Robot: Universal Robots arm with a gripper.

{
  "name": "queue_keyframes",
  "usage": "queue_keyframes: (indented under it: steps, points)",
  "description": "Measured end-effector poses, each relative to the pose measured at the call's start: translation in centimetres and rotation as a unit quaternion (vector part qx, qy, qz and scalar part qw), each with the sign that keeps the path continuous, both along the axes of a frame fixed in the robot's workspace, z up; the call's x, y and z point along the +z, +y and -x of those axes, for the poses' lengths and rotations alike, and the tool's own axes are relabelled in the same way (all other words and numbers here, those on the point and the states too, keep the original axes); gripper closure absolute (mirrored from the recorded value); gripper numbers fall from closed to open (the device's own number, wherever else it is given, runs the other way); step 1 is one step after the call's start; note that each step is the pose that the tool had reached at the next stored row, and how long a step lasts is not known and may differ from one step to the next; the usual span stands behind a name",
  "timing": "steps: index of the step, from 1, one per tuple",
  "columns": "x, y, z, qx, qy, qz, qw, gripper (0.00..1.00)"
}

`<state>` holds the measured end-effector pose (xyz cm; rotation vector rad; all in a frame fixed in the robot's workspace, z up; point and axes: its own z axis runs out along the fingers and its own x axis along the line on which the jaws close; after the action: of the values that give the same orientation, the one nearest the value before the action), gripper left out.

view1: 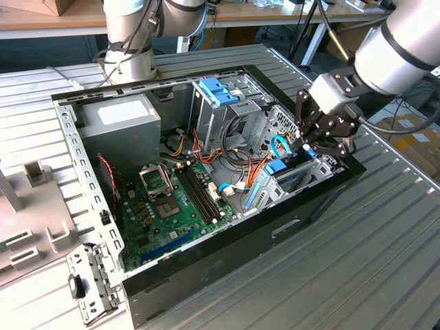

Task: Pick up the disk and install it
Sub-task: 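Insert the second disk wire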

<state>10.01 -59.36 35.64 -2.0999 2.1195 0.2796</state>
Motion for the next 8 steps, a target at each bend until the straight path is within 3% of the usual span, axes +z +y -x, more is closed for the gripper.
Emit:
queue_keyframes:
  steps: [3,8]
  points:
    - [0.95,0.00,-0.12,0.000,0.0001,-0.0031,1.00000,0.89]
    - [1.39,0.00,-0.91,0.000,0.0011,-0.0084,0.99996,0.89]
